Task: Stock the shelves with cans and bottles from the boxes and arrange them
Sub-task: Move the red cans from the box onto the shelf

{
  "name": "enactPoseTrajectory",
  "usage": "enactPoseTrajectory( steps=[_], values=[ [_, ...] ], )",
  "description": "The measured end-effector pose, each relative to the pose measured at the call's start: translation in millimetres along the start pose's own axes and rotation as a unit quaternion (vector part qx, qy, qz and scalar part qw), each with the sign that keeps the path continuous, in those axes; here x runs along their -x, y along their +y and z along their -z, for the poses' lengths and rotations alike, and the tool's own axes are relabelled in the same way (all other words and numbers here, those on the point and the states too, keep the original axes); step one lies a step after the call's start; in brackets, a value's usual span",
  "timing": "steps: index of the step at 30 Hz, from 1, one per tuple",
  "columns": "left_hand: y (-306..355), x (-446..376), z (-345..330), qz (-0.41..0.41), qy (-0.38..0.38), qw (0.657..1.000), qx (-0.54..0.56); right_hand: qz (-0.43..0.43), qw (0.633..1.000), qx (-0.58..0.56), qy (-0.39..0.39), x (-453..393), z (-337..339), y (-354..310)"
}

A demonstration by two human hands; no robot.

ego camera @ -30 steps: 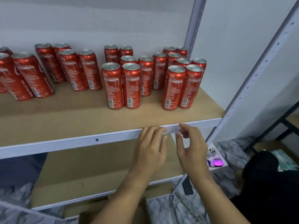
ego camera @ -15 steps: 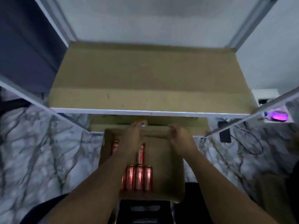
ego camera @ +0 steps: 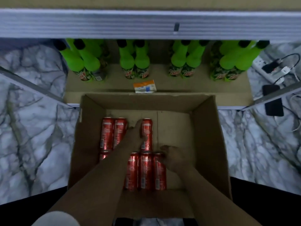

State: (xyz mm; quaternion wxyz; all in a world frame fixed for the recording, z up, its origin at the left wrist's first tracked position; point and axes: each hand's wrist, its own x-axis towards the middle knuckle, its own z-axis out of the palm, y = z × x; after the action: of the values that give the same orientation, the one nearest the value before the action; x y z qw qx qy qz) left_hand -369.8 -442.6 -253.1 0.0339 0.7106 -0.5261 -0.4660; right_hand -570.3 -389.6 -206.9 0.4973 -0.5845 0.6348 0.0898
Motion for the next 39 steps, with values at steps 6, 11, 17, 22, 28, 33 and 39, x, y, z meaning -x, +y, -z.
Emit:
enactPoseTrajectory(
  steps=[6,11,17,22,28,33,39],
  values=[
    [10,-7,-19,0.030,-0.015,0.995,0.094,0.004,0.998,-0.065,-0.010,-4,-36,16],
    [14,-4,-24,0.025,0.013,0.992,0.121,-0.019,0.994,-0.106,0.015,10,-53,18],
    [14,19,-21,-0.027,0.068,0.990,0.124,-0.014,0.986,-0.153,0.070,23,-51,22],
    [31,48,0,-0.054,0.097,0.979,0.173,0.015,0.983,-0.165,0.082,46,-18,7],
    [100,133,71,-0.070,0.078,0.976,0.193,0.072,0.970,-0.191,0.132,119,66,-50],
    [184,227,147,-0.095,0.112,0.975,0.169,0.117,0.963,-0.174,0.166,203,152,-120],
    [288,323,242,-0.154,0.125,0.958,0.207,0.173,0.947,-0.166,0.213,307,256,-197]
  ],
)
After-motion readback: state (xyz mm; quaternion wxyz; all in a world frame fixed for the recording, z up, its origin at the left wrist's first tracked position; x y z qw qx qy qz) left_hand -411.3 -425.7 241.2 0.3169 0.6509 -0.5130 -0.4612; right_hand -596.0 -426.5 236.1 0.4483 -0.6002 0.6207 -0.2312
